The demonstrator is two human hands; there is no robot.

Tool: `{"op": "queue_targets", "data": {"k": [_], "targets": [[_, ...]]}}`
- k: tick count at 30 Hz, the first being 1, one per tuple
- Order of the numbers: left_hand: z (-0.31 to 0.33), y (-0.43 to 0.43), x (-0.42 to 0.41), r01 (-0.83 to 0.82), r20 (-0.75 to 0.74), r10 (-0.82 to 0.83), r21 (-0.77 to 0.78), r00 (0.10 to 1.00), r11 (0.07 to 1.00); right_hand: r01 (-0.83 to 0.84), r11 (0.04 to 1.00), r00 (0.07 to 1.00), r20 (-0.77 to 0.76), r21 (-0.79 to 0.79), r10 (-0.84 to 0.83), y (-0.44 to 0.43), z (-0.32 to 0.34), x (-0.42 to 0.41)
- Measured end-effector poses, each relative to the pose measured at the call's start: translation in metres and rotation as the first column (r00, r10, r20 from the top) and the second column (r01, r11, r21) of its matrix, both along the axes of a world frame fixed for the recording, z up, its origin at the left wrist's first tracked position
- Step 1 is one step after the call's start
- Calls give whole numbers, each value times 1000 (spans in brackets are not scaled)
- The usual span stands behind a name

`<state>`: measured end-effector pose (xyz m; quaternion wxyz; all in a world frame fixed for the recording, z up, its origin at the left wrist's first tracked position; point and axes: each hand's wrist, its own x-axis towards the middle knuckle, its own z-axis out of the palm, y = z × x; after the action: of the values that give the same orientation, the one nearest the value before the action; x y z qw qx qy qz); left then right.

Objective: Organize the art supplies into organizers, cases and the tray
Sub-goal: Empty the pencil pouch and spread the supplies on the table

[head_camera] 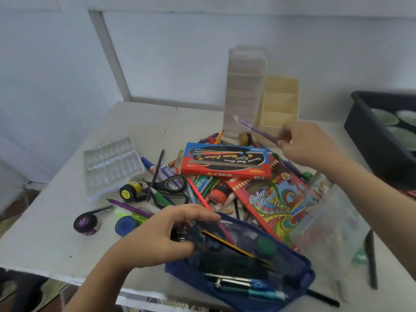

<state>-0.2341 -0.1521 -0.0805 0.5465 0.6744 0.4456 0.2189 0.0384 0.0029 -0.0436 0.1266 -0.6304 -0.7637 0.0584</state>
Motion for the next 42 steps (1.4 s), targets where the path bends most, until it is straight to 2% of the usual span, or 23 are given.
{"op": "queue_targets", "data": {"k": [3,5,8,10,12,15,17,23,26,29,37,42], "targets": [[1,-4,0,3,10,-3,10,1000,1000,-149,976,965,-239,-156,109,-34,22,-7],[1,-6,0,-7,1,7,16,1000,1000,-307,900,904,-391,-310,173,-63,34,-15],[2,-9,1,-16,4,16,29,1000,999,-508,756,833,-456,-412,312,-98,42,-24],[3,-12,1,-32,9,32,47,999,998,-577,673,813,-406,-463,418,-116,45,-27],[3,-14,-1,-40,-12,41,79,999,996,-583,640,807,-265,-500,527,-130,45,-29],[3,-20,-3,-31,-37,36,110,999,993,-540,699,785,20,-470,620,-149,38,-29],[5,-24,-4,-43,-25,46,112,999,993,-522,742,766,152,-420,625,-160,32,-33],[11,-38,-8,-116,-7,120,188,993,975,-451,808,764,304,-380,570,-175,27,-30],[14,-48,-15,-157,7,160,235,987,959,-394,836,796,313,-382,518,-184,20,-30],[11,-55,-19,-174,-30,188,263,982,949,-419,824,776,322,-381,543,-188,18,-30],[8,-63,-14,-168,-63,180,162,982,972,-354,790,731,379,-500,568,-199,-4,-29],[8,-64,-14,-169,-41,178,171,983,971,-403,786,781,270,-469,562,-201,-2,-24]]}}
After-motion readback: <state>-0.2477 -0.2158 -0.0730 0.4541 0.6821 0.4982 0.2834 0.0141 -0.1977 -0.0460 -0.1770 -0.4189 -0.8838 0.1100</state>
